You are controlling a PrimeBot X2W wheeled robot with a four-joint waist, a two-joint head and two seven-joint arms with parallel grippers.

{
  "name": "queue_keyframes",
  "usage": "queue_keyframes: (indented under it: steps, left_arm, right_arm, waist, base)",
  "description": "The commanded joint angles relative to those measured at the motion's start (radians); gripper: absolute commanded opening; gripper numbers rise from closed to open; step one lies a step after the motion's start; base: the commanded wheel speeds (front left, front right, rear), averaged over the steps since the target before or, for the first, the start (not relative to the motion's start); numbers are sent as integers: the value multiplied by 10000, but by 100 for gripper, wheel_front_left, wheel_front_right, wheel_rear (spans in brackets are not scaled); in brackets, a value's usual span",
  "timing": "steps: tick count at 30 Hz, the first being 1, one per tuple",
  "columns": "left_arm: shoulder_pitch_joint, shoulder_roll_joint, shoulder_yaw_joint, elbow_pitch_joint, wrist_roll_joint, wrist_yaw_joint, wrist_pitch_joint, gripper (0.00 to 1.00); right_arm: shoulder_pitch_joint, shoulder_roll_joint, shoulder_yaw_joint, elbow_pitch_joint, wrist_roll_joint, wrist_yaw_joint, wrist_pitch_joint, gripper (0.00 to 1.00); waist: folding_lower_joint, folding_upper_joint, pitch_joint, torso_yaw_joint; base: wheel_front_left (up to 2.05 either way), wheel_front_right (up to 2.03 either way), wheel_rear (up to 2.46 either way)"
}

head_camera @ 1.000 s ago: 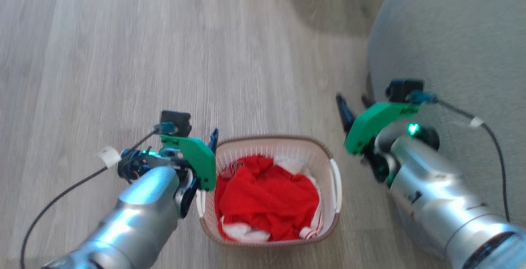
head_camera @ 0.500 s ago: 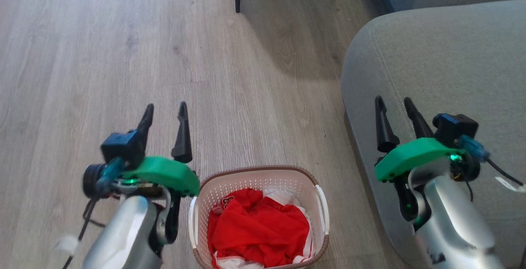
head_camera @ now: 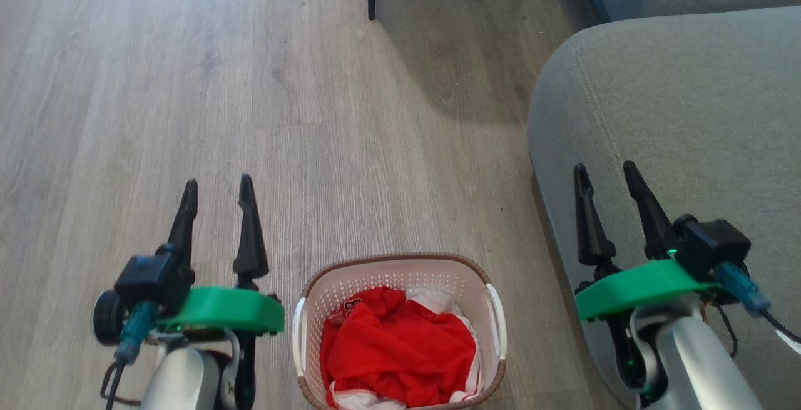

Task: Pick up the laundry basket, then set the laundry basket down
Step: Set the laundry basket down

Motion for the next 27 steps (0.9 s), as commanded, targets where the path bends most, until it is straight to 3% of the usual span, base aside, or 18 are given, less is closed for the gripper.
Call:
queue_keyframes:
  steps: [1,6,14,27]
  left_arm:
    - [-224,-15,415,-414,118,-78,-49,100]
    - [89,-59,444,-580,220,-188,-49,100]
    - [672,-64,88,-529,20,20,-49,100]
    - [966,-65,49,-117,108,-348,-49,100]
  right_arm:
    - [-105,78,117,-458,34,69,-120,100]
    - [328,78,-54,-855,21,69,-120,100]
    - [1056,79,-476,-1243,54,69,-120,100]
    - [1640,79,-520,-1283,-84,69,-120,100]
  waist:
    - [1,0,9,18]
    - [1,0,9,72]
    - [1,0,-1,115]
    - [1,0,20,165]
  base:
    - [0,0,0]
    - [0,0,0]
    - [0,0,0]
    - [0,0,0]
